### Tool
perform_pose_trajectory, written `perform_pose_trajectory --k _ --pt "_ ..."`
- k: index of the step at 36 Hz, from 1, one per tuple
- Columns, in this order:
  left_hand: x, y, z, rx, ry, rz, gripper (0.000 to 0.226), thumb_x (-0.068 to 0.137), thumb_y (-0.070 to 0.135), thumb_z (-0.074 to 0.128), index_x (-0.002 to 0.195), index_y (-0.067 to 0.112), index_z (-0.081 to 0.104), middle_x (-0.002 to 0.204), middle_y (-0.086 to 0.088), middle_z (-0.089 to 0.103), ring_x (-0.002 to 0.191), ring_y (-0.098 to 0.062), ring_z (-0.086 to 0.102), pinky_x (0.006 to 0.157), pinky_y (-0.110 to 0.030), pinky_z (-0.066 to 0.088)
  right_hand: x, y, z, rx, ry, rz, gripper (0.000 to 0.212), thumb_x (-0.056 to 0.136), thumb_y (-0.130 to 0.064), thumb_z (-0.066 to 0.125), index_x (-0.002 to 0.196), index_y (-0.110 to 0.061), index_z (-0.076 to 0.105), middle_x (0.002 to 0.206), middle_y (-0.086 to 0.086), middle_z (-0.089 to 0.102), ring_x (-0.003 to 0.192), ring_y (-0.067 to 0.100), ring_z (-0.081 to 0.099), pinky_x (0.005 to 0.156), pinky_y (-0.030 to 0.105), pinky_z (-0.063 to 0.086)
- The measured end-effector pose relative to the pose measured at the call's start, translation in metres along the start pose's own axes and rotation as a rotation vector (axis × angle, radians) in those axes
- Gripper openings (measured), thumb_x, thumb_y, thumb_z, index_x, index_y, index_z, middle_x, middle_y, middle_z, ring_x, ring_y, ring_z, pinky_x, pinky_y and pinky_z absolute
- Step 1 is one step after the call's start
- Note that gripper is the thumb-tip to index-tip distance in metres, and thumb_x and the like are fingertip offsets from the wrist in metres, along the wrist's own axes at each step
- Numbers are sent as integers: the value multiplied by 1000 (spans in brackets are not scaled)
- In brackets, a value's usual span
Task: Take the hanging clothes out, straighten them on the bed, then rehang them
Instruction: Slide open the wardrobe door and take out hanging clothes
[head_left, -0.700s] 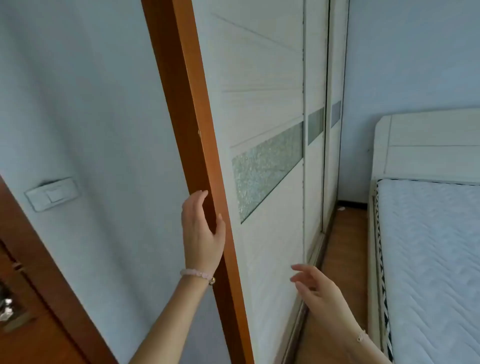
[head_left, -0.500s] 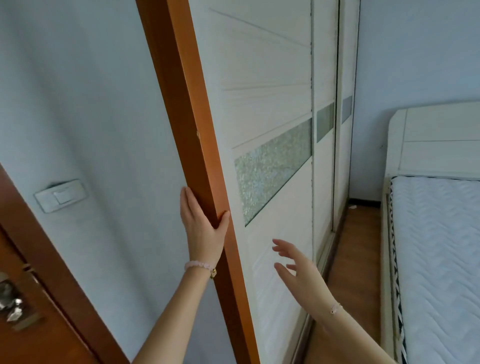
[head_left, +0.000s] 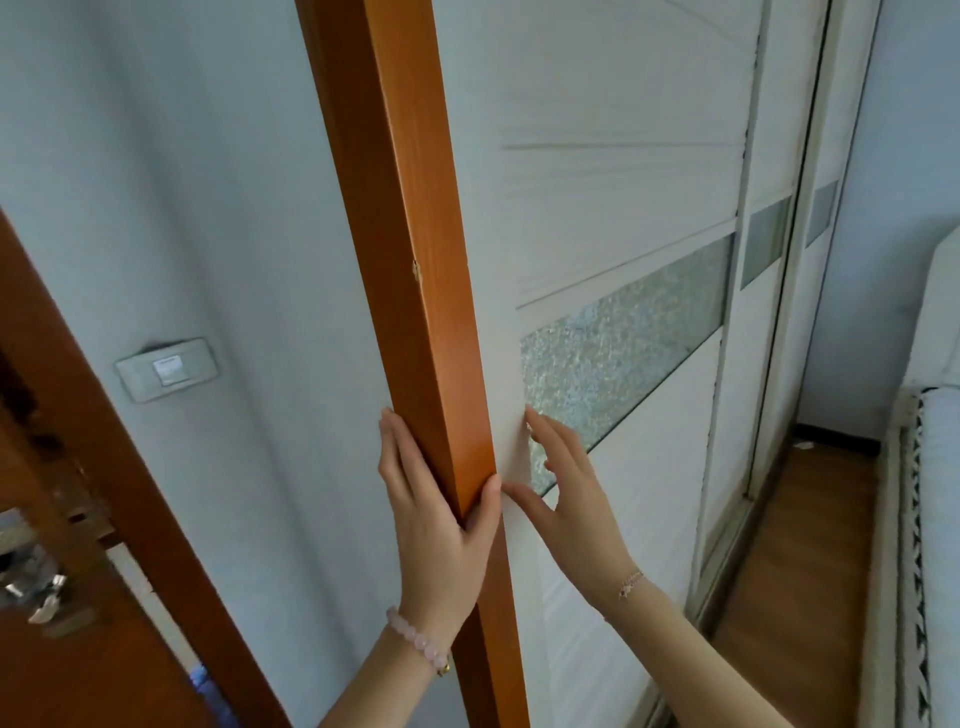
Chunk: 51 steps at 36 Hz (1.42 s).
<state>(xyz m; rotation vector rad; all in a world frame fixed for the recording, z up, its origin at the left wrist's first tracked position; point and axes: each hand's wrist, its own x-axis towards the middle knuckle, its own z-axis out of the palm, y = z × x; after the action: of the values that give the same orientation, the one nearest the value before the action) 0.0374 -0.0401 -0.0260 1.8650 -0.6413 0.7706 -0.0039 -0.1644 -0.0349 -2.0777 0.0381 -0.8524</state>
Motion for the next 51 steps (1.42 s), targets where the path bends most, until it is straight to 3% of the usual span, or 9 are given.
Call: perform_pose_trajectory --k 10,19,29,32,35,39,46,49,51 --pt "-1 1 6 -22 46 -16 94 72 77 46 143 40 -4 146 17 13 133 -18 38 90 -30 52 13 16 7 227 18 -88 67 69 -54 66 128 -62 34 114 -37 41 113 1 49 92 8 42" --pt "1 7 3 -35 44 -15 101 73 58 62 146 12 9 142 7 22 129 24 18 88 14 24 17 20 5 200 34 -207 81 72 -42 70 143 -33 32 127 -24 40 113 2 48 92 9 42" --pt "-4 18 11 37 176 -114 90 73 60 60 143 24 17 143 4 28 129 17 27 87 11 28 32 35 2 80 144 -351 80 73 -30 64 143 -46 28 133 -13 31 125 -8 32 98 29 46" --pt "-10 25 19 119 255 -157 83 74 46 59 142 22 20 141 -2 32 127 1 36 89 10 28 38 42 -6 83 156 -358 90 73 -31 63 145 -53 16 131 -19 30 126 5 39 94 36 50" --pt "-17 36 30 178 349 -170 76 78 41 56 142 20 21 139 -2 35 126 13 33 93 8 28 47 53 -14 82 154 -361 87 72 -31 63 145 -48 18 134 -28 25 122 25 47 94 39 51" --pt "-27 47 52 328 462 -154 75 79 28 56 142 4 22 139 -9 34 131 19 20 102 4 20 61 70 -28 72 150 -370 85 72 -31 61 144 -37 17 134 -6 33 118 32 49 92 37 52" --pt "-47 62 93 470 598 -76 60 76 17 55 132 7 36 141 -15 34 142 -1 19 117 -15 18 91 104 -52 36 123 -384 92 72 -23 68 147 -28 15 143 1 29 132 6 28 105 32 42" --pt "-45 64 132 449 445 -98 58 77 22 53 132 14 37 139 -6 37 140 -1 22 115 -11 17 105 118 -64 6 92 -415 90 75 -20 68 149 -22 18 151 -3 23 138 -15 9 114 8 14" --pt "-37 60 161 381 297 -213 62 80 25 57 136 25 32 140 6 37 133 0 28 111 -6 21 113 127 -72 -10 71 -447 86 77 -18 66 150 -18 19 154 -11 19 142 -12 6 117 12 11"
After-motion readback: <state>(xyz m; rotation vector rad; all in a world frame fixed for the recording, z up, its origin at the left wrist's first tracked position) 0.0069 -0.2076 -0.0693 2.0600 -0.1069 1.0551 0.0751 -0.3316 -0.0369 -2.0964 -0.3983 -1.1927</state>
